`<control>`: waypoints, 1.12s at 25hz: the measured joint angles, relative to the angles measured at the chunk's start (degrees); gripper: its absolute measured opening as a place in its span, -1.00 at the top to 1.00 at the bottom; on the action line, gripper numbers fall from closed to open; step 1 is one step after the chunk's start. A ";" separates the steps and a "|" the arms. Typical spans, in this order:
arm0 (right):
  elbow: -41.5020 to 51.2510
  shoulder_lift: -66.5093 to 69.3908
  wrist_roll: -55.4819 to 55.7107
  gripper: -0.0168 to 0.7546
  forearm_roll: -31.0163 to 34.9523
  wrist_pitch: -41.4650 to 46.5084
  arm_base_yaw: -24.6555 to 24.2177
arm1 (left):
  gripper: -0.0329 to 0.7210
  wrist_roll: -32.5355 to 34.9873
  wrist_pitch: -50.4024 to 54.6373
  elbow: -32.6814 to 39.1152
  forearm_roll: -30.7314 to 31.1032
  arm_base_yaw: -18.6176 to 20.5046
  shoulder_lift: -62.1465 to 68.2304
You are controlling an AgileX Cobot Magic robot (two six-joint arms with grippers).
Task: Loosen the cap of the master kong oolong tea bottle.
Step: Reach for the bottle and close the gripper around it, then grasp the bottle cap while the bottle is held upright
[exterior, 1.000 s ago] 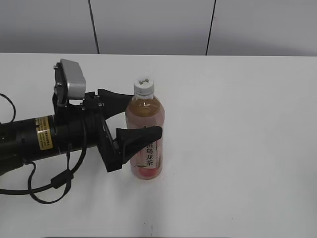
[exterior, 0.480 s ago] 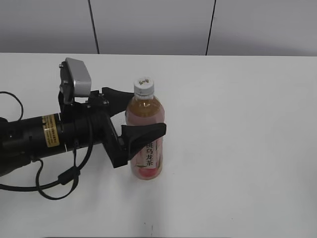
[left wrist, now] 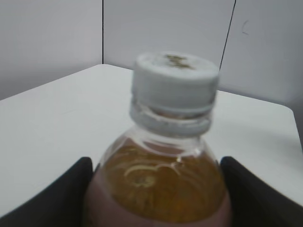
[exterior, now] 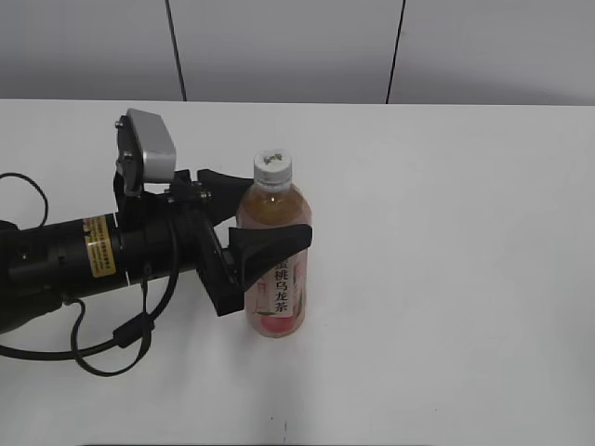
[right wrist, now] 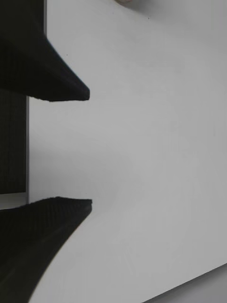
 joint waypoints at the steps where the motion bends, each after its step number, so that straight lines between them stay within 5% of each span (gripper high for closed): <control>1: 0.00 0.00 0.00 -0.29 0.00 0.00 0.00 | -0.33 0.00 0.00 0.00 0.00 0.00 0.00; 17: -0.13 0.00 0.00 -0.29 0.00 -0.18 0.00 | -0.33 0.00 0.00 0.00 0.00 0.00 0.00; 24: -4.24 6.45 -0.65 -0.29 0.66 -11.25 0.00 | -0.33 0.00 0.05 0.00 -0.07 0.00 0.00; 28: -6.03 20.06 -10.52 -0.25 7.97 -16.62 0.00 | -0.33 0.00 0.05 0.00 -0.07 0.00 0.00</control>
